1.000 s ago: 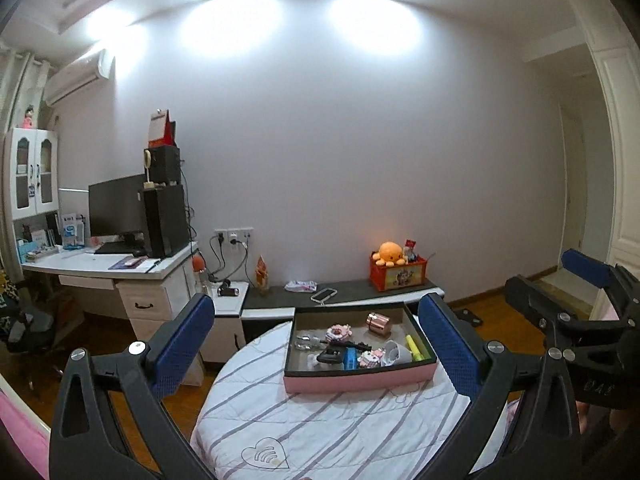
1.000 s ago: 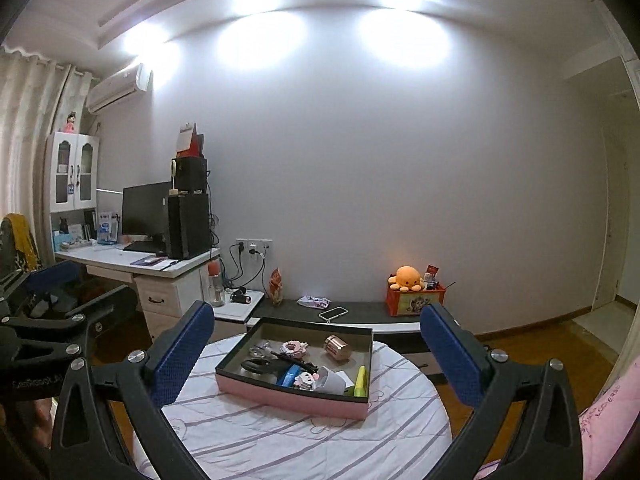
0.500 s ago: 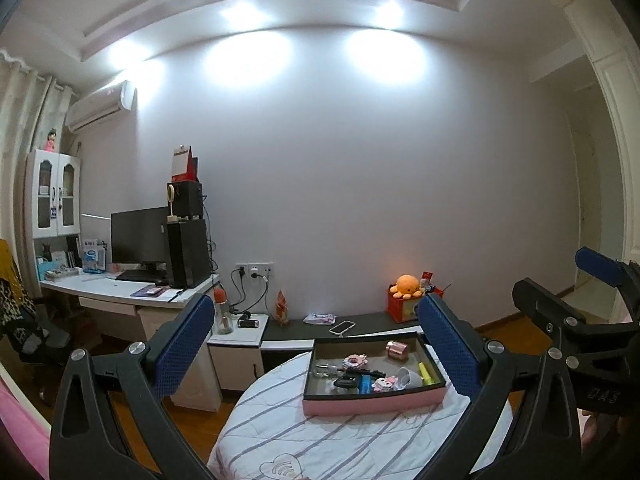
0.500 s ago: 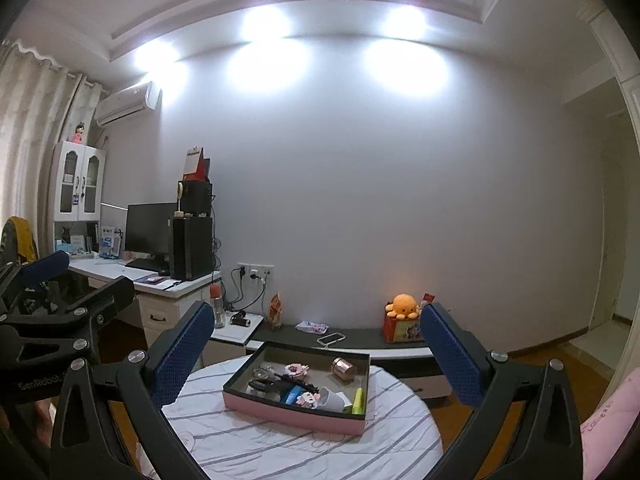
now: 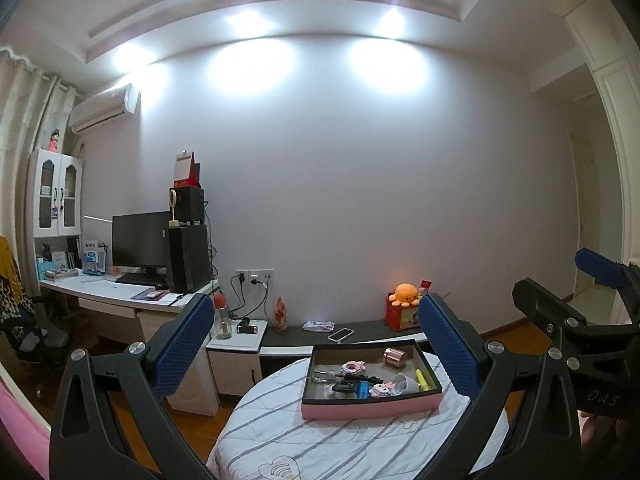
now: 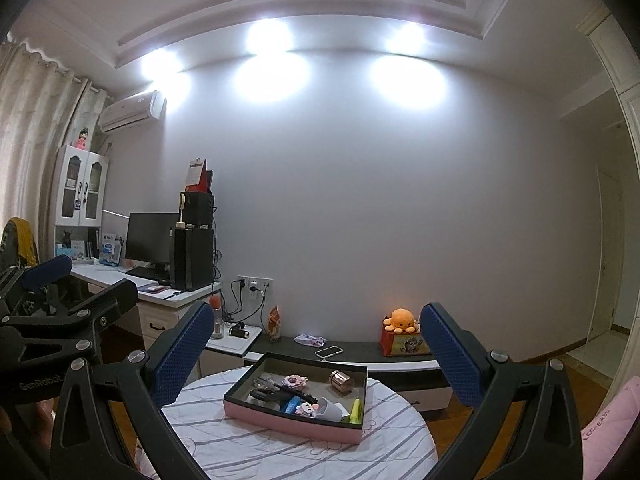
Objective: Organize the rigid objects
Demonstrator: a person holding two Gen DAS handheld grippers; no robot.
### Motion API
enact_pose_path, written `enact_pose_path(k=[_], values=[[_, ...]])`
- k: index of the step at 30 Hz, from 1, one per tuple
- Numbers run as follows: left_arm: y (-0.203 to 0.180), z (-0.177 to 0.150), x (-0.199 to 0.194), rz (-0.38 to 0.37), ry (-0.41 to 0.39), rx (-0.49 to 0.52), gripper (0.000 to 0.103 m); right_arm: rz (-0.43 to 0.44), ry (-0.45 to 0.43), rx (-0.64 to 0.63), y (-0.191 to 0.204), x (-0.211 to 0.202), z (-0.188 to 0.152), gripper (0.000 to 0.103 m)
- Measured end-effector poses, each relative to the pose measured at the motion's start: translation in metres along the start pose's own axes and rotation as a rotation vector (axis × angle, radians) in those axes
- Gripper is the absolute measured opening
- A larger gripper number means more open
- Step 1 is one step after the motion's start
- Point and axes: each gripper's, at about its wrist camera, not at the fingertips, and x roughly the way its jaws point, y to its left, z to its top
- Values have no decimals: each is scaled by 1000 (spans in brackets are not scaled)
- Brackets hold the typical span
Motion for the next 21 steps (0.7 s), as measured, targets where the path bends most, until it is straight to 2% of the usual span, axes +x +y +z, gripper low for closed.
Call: enact_pose_path(k=[21], values=[[3, -3, 3, 5, -25, -9, 103, 20, 15, -14, 2, 5, 0, 103]])
